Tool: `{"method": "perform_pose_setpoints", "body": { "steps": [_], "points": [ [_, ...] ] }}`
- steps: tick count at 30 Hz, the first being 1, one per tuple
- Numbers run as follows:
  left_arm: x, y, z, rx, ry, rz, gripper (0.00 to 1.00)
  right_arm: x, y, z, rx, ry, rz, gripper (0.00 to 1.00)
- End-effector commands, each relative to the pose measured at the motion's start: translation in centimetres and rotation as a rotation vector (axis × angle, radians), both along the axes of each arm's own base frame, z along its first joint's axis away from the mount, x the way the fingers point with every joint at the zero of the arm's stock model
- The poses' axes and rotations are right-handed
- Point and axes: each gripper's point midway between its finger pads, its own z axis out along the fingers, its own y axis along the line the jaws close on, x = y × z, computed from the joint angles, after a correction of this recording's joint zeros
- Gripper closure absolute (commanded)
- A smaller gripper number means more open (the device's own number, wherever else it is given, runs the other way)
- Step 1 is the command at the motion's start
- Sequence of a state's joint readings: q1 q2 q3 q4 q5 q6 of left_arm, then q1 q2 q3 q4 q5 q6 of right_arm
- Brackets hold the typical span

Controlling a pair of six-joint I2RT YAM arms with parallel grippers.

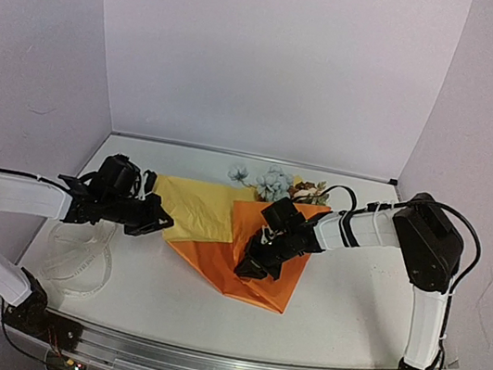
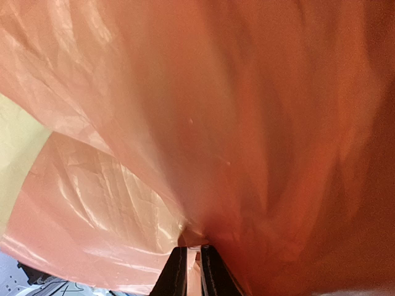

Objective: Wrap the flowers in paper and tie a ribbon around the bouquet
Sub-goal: Fold the left corner of the flattened wrapping paper at the center of the board.

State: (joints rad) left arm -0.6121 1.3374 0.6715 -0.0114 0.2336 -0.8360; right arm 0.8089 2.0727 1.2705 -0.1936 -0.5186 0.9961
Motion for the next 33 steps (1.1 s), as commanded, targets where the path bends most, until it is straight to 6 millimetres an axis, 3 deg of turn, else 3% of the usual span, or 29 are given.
{"method": "perform_pose_setpoints", "body": {
  "steps": [1, 8, 15, 20, 33],
  "points": [
    [1.0, -1.5, 3.2, -0.031, -0.031, -0.053, 1.0, -0.6, -1.2, -2.1, -0.096, 0.012, 0.009, 0.9],
    [1.4, -4.3, 6.3, -0.083, -0.065, -0.153, 1.0, -1.4, -1.0, -1.2, -0.112, -0.007, 0.083, 0.89],
    [1.0, -9.8, 9.7, -0.107, -0.136, -0.306, 1.0, -1.3, -0.1, -0.9, -0.101, 0.009, 0.096, 0.88],
    [0.5, -12.3, 9.6, -0.121, -0.125, -0.356, 1.0, -1.3, -0.1, -0.7, -0.111, 0.01, 0.102, 0.86],
    [0.9, -13.3, 9.9, -0.143, -0.098, -0.316, 1.0, -2.2, -0.6, -1.3, -0.184, 0.017, 0.156, 0.77]
  ]
}}
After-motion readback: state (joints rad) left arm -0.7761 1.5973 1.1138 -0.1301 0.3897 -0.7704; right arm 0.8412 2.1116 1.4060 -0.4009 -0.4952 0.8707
